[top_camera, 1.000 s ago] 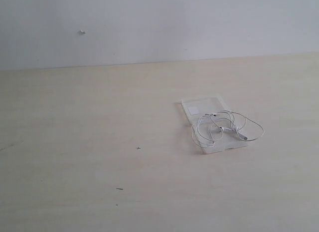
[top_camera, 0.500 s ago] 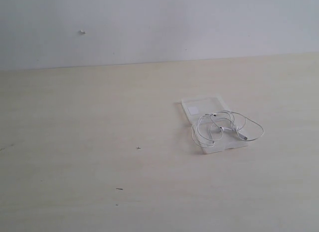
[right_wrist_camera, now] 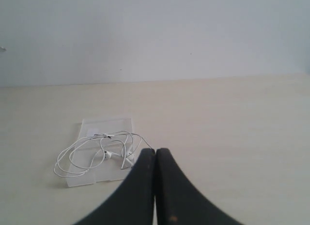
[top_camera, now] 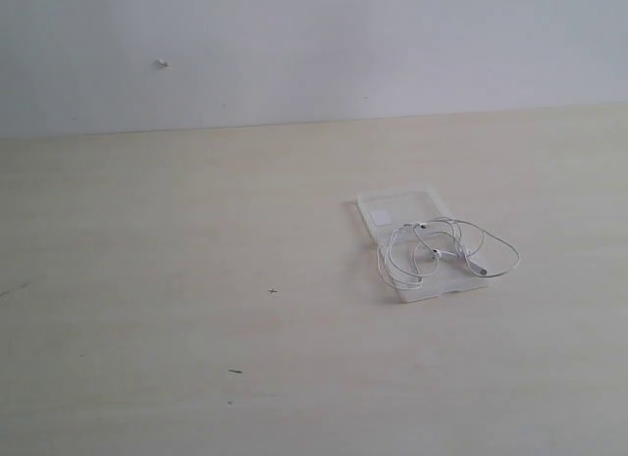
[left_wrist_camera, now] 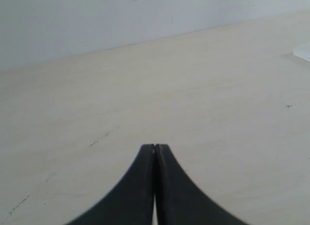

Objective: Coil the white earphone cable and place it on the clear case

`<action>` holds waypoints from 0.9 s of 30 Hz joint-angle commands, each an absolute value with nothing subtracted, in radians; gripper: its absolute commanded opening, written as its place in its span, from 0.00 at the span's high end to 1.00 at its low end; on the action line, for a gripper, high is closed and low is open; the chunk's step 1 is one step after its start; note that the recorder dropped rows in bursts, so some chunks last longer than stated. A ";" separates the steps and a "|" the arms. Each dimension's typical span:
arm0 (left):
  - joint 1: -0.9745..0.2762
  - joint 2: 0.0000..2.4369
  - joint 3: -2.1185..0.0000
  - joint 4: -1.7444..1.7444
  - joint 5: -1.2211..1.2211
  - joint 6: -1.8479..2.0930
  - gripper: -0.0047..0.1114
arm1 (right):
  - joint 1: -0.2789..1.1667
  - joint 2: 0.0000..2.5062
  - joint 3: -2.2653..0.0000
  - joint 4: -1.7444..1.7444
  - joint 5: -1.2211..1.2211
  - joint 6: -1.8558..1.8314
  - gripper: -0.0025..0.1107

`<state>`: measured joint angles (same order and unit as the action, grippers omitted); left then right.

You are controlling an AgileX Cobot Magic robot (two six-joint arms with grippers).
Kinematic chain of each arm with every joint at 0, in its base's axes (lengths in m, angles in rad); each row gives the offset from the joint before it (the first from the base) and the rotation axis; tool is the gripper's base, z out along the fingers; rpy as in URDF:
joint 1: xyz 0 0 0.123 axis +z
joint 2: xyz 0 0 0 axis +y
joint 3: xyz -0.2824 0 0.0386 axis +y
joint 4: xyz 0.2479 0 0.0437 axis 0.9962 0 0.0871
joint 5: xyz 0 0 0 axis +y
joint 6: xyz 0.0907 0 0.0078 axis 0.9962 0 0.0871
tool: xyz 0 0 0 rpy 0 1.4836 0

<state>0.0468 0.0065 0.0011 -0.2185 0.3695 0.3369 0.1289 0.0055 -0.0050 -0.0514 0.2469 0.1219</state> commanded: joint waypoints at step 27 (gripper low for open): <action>0.049 0.000 0.000 -0.219 0.368 0.333 0.96 | 0.123 0.000 0.000 -0.052 0.236 0.132 0.98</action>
<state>0.0468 0.0065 0.0011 -0.2185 0.3695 0.3369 0.1289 0.0055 -0.0050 -0.0514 0.2469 0.1273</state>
